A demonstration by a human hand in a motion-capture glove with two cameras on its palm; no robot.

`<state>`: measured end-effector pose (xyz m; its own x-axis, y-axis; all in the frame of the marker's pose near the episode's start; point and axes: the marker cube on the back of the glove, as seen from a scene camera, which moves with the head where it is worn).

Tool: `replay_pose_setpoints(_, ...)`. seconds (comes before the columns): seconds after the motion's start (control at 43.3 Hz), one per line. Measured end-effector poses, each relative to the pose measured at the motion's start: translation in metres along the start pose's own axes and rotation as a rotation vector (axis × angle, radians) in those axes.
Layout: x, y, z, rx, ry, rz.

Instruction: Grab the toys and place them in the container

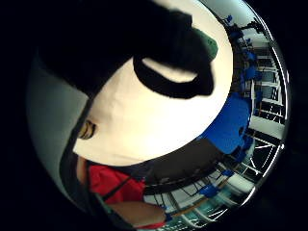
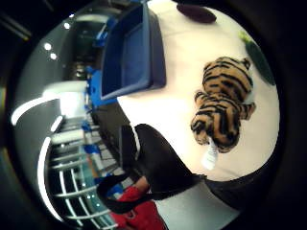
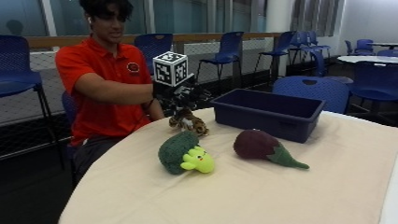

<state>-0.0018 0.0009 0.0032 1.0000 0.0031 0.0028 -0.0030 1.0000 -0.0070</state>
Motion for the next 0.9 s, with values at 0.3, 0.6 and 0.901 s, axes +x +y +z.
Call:
replay_pose_setpoints(0.3, 0.003, 0.002, 0.046, -0.04, 0.02, 0.009)
replay_pose_setpoints(0.6, 0.006, -0.006, 0.078, -0.156, 0.145, 0.022)
replay_pose_setpoints(0.901, 0.006, -0.017, 0.072, -0.091, 0.257, 0.001)
